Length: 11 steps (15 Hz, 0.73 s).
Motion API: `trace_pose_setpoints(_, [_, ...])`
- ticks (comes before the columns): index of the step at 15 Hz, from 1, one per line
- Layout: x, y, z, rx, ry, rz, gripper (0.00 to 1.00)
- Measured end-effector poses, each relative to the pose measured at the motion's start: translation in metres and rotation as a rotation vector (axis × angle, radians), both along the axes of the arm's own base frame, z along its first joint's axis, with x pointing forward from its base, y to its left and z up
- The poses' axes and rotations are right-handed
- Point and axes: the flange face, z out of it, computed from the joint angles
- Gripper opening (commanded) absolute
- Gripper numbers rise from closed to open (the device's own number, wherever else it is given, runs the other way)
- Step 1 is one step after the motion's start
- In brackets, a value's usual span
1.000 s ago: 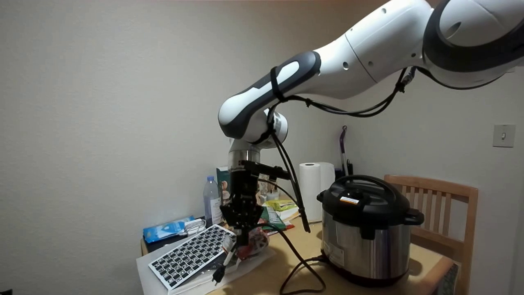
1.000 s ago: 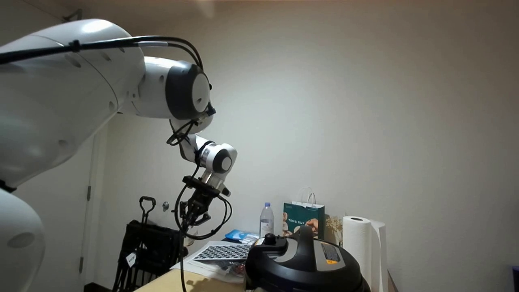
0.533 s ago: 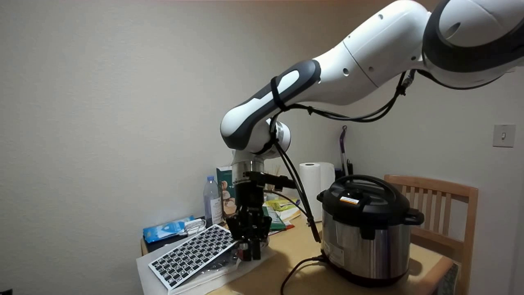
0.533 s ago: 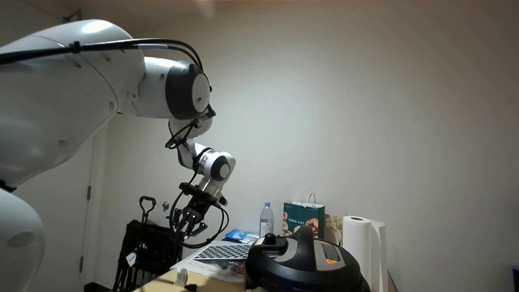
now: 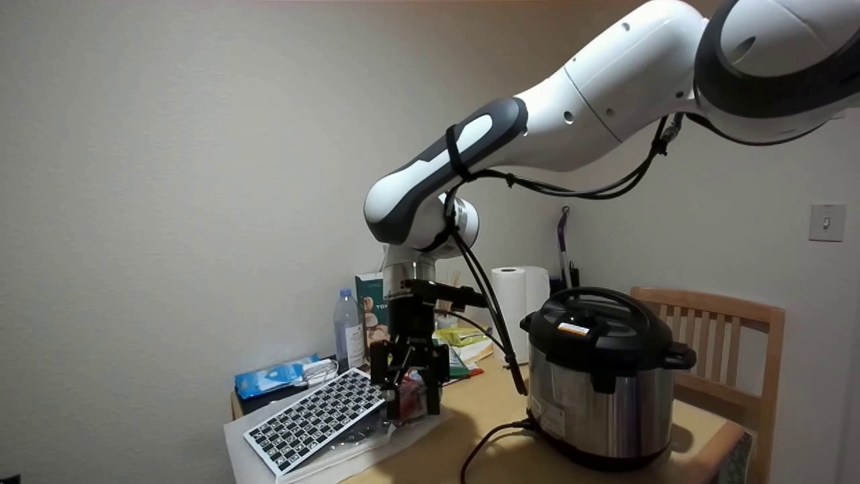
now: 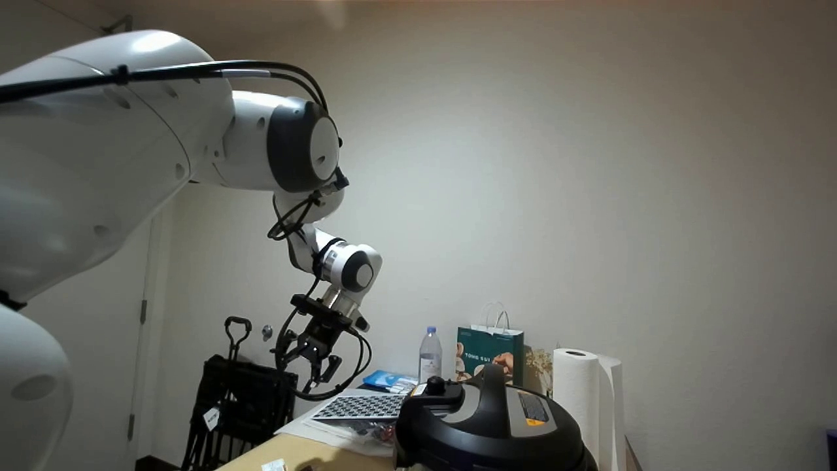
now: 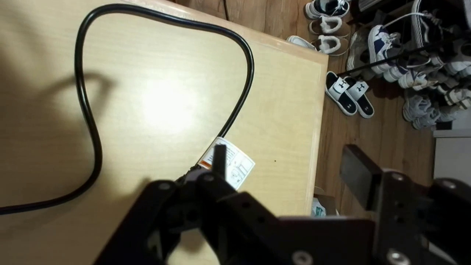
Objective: Remove the cable from the top of the rice cooker
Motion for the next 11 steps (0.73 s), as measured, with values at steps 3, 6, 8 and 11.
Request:
trace_pose_setpoints(3, [0.014, 0.001, 0.035, 0.013, -0.123, -0.027, 1.0])
trace_pose_setpoints(6, [0.02, 0.005, 0.078, 0.025, -0.232, -0.048, 1.0])
trace_pose_setpoints(8, [0.019, 0.005, 0.085, 0.026, -0.241, -0.048, 1.0])
trace_pose_setpoints(11, [0.018, 0.004, 0.081, 0.024, -0.237, -0.049, 1.0])
